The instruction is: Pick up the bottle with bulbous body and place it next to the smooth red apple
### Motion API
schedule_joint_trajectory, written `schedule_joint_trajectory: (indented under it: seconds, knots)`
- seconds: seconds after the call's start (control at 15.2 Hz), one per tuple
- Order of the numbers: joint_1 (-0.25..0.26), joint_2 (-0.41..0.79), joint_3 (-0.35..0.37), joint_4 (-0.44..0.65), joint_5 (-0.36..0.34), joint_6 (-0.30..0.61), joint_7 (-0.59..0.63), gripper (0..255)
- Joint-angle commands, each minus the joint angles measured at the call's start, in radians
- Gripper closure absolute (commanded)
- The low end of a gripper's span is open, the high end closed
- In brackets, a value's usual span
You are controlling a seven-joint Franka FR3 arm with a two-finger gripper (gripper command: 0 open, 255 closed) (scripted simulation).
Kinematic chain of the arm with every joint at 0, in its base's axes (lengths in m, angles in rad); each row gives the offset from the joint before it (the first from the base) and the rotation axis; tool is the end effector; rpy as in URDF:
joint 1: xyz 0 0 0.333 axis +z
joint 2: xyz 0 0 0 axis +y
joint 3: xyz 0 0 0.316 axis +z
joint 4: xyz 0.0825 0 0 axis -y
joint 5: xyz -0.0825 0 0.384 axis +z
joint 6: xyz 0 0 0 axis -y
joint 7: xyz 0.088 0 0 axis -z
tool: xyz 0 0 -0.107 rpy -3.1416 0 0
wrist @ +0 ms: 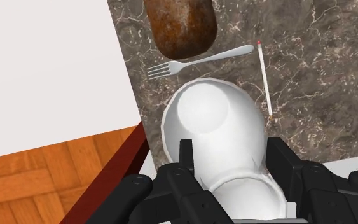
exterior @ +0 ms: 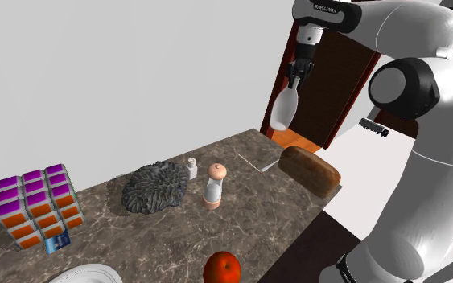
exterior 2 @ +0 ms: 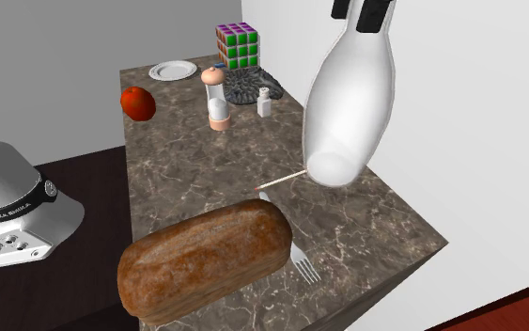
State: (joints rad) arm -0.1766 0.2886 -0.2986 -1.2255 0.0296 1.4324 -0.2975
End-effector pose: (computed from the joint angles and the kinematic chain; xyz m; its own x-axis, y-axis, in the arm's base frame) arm 0.5696 -0.2548 0.6091 0.9827 -0.1658 -0.0824 -0.1638 -0.9860 0.0315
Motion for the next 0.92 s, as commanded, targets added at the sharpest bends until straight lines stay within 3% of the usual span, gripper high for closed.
schedule_joint_trajectory:
  seconds: [0.0, 0.4, 0.86]
  knots:
    - [0.027, -0.066, 0.007, -0.065, -0.018, 0.001, 0.027, 255]
    - [0.103, -0.283, 0.05, -0.279, -0.073, 0.002, 0.137, 255]
    - [0.162, -0.487, 0.128, -0.437, -0.097, -0.047, 0.274, 255]
